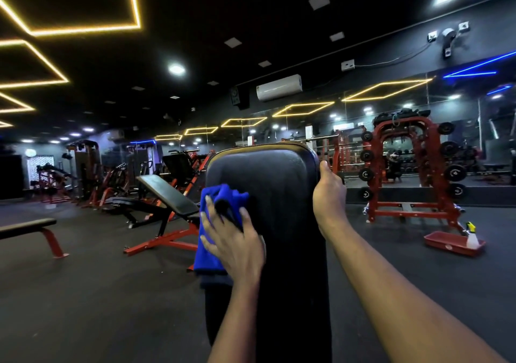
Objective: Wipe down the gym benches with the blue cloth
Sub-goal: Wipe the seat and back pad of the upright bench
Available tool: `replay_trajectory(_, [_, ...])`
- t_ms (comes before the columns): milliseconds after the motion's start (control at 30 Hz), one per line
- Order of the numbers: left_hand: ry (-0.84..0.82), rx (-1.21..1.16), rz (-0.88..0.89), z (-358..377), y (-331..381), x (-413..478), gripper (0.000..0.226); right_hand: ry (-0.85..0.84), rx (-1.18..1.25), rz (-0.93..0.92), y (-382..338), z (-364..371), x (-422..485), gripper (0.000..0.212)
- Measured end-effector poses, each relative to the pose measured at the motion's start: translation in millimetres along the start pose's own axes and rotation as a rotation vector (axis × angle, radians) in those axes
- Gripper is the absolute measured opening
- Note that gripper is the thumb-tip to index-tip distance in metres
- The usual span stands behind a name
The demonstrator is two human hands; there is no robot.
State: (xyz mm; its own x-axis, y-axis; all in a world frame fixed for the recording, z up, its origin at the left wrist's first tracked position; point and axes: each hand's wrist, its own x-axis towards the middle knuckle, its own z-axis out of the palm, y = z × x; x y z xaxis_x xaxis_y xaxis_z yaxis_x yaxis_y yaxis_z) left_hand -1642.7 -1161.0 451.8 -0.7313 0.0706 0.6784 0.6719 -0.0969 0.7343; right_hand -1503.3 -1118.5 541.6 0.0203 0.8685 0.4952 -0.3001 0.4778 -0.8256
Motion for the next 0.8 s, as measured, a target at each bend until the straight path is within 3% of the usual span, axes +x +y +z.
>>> replay_trajectory(167, [-0.083, -0.026, 0.261, 0, 43, 21, 0.072, -0.025, -0.002, 0.016, 0, -2, 2, 0.041])
replay_trajectory(333, [-0.183, -0.026, 0.575, -15, 7, -74, 0.079, 0.009, 0.025, 0.009, -5, -1, -1, 0.046])
replay_trajectory(433, [-0.221, -0.055, 0.567, -20, 0, -83, 0.080, 0.010, 0.030, 0.002, -6, -3, -2, 0.046])
replay_trajectory(567, [-0.197, -0.025, 0.551, -8, 38, -10, 0.061, 0.025, 0.020, -0.020, -5, -3, 1, 0.045])
replay_trajectory(633, [-0.168, 0.010, 0.509, 0, 56, 16, 0.062, 0.015, 0.010, -0.011, -2, -3, 5, 0.046])
replay_trajectory(800, [-0.141, -0.069, 0.569, -4, 34, -26, 0.068, 0.070, -0.011, -0.038, -2, 0, 6, 0.046])
